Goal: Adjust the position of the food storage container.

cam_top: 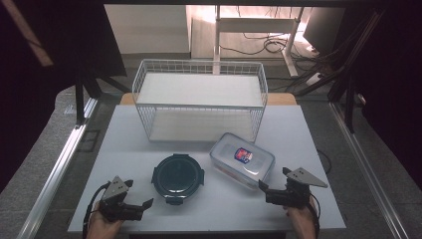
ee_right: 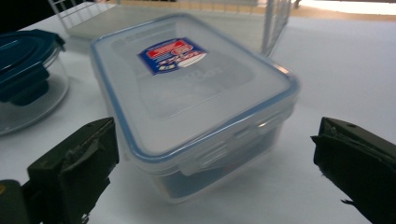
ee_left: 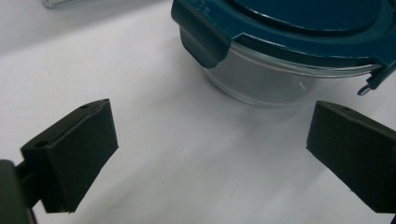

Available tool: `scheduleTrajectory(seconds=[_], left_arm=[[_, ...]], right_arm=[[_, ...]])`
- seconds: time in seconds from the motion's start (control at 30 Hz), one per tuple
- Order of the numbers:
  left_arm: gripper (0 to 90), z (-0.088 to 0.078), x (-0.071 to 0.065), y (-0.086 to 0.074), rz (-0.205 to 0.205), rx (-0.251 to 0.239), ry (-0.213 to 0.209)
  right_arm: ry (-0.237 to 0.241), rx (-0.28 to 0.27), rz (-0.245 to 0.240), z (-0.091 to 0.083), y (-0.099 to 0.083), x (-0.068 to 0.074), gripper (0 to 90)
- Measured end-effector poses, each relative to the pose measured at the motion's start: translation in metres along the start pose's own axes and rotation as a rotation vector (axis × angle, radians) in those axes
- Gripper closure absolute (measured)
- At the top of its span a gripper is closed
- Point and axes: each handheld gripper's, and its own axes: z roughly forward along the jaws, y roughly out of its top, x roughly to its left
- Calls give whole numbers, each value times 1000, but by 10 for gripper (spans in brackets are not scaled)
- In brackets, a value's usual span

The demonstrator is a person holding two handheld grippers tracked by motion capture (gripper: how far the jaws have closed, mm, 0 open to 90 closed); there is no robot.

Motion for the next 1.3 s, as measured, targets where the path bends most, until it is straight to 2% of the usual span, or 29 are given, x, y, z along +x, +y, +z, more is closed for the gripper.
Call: scheduleTrajectory(seconds=[0.13,0.2,0.27,0.4,0.57,0.63,0.7,0.73,0.77,0.8,0.87,0.93,1.03,1.07,1.1,1.13,1.17,1.2,1.23,1.3], left_arm=[[37,-1,2,0,-29,-9,-14],[38,-3,3,0,-36,-13,-17],[42,-5,5,0,-65,-18,-28],[39,-6,7,0,-93,-18,-38],[35,-8,6,2,-97,-8,-41],[53,-10,6,4,-110,-20,-68],[106,-14,4,7,-107,-32,-67],[186,-21,0,12,-93,-60,-77],[220,-21,0,12,-93,-60,-77],[220,-25,-1,14,-96,-80,-90],[301,-31,-4,19,-113,-127,-130],[363,-35,-9,27,-107,-156,-161],[455,-33,-20,38,-80,-148,-178],[538,-29,-24,43,-73,-137,-182],[538,-26,-26,45,-68,-130,-184],[616,-22,-30,50,-60,-123,-195],[616,-19,-33,54,-56,-119,-205],[686,-16,-36,57,-54,-116,-213],[686,-14,-38,61,-54,-115,-221],[738,-7,-43,70,-52,-108,-263]], right_arm=[[28,56,-30,7,-1,5,1],[26,57,-32,7,-1,6,1],[6,41,-45,7,0,8,0],[4,46,-49,9,0,9,0],[-2,60,-54,11,-1,10,0],[-7,63,-56,10,-1,9,0],[-12,60,-53,10,-1,9,0],[-17,48,-46,9,0,8,0],[-17,48,-46,9,0,8,0],[-23,44,-44,8,0,8,0],[-30,43,-45,7,0,8,0],[-36,43,-46,7,0,8,0],[-45,40,-47,7,1,9,0],[-54,36,-48,7,1,9,0],[-54,36,-48,7,1,9,0],[-58,29,-47,6,1,9,0],[-58,29,-47,6,1,9,0],[-63,25,-47,5,2,9,0],[-63,25,-47,5,2,9,0],[-63,24,-47,5,2,8,0]])
